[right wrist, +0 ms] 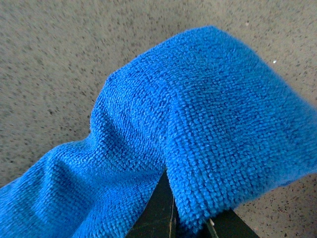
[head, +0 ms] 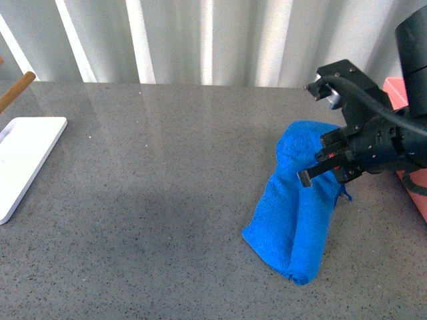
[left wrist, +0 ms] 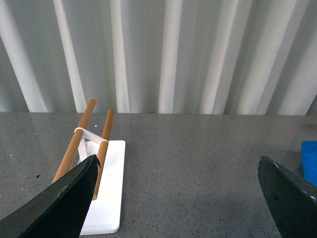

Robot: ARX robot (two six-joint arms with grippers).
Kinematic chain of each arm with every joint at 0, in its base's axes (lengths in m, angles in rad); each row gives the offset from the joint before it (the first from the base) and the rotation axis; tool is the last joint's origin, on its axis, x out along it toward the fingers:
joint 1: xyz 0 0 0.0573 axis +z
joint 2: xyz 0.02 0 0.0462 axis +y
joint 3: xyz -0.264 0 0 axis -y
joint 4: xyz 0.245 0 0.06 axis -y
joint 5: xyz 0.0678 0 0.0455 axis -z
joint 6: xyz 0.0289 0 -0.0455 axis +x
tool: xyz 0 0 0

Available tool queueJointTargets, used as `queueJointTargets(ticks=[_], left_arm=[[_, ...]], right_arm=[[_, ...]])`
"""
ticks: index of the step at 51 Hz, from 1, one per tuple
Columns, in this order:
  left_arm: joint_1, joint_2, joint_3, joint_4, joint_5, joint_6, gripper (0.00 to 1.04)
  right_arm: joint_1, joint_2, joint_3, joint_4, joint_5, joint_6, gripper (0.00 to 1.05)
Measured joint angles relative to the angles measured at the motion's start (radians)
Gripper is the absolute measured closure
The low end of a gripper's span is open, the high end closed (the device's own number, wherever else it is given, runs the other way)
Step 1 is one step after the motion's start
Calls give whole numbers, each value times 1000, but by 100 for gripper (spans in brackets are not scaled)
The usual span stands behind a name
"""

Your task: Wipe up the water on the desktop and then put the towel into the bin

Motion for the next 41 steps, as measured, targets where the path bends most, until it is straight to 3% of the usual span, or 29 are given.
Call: queueJointTargets(ticks=[18, 41], left_arm=[[0, 0, 0, 0, 0, 0, 7], [0, 0, 0, 0, 0, 0, 7]], right_arm=[[19, 181, 64, 49, -21, 6, 102], [-51, 246, 163, 46, 10, 27, 102]])
